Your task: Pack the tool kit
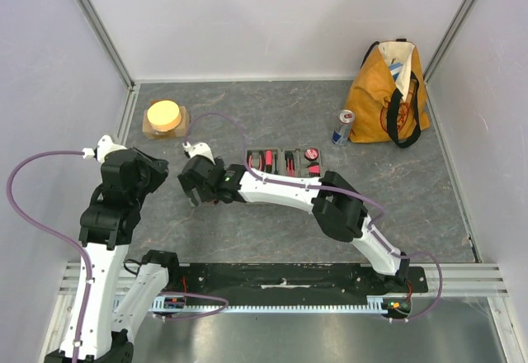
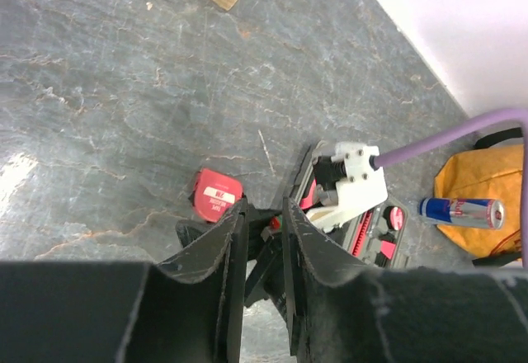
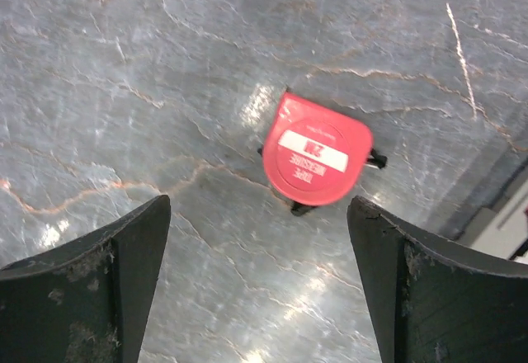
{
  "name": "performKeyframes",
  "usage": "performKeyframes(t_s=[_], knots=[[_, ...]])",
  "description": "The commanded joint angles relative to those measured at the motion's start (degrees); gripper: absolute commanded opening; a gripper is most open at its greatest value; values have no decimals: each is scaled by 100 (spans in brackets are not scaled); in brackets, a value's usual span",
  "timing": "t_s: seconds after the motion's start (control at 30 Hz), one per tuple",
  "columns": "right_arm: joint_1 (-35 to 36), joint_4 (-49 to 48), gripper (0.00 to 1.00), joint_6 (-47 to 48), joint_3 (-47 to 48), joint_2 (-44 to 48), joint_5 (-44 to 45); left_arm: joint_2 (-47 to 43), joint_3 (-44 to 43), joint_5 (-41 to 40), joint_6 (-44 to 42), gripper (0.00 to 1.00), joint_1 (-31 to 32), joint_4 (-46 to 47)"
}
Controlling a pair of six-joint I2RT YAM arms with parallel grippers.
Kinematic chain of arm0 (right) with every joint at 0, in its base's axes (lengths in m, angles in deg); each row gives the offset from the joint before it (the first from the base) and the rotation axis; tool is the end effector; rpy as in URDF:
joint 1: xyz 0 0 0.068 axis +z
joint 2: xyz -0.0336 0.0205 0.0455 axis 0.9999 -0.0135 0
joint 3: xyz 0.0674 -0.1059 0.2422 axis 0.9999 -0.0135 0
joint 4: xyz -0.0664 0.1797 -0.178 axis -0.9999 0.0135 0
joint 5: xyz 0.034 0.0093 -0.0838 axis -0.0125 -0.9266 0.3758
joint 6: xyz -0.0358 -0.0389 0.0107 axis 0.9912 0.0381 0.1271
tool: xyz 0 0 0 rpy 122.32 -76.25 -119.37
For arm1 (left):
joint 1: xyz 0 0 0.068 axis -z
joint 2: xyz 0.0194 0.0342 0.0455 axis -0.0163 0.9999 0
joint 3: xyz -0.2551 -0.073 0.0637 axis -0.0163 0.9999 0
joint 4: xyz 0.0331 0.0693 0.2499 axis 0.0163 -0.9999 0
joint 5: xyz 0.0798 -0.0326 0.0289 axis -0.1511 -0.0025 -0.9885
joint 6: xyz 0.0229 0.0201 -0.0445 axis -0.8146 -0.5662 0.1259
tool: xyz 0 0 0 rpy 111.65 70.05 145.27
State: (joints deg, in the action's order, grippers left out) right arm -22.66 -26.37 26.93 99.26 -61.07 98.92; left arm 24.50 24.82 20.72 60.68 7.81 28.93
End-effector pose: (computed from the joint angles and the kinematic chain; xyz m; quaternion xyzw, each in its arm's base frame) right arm 0.2102 0.4591 0.2135 -0.2458 0.8902 0.1743 0.3415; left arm 0.1201 -0.0066 0.3619 -0.3462 0.7856 -0.1417 0.4929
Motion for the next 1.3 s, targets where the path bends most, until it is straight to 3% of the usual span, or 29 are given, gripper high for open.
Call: performKeyframes(t_s=[0.0, 0.3, 0.87, 1.0, 1.17, 1.27], knots=[[-12, 606, 94, -603, 801, -551, 710, -75, -78, -61, -345, 30, -11, -321], [-38, 1169, 84, -867, 1558, -1149, 974, -154, 28, 27, -319, 31, -11, -321], [-109, 1186, 77, -876, 2077, -1668, 869, -198, 63, -78, -389, 31, -11, -391], [-109, 1204, 67, -700, 2173, -1773, 817, -163, 89, -87, -389, 31, -11, -383], [-109, 1231, 45, -419, 2332, -1696, 807, -128, 98, -87, -407, 32, -11, -391], [-109, 1134, 41, -130, 2323, -1310, 992, -128, 98, -78, -416, 32, -11, -374]])
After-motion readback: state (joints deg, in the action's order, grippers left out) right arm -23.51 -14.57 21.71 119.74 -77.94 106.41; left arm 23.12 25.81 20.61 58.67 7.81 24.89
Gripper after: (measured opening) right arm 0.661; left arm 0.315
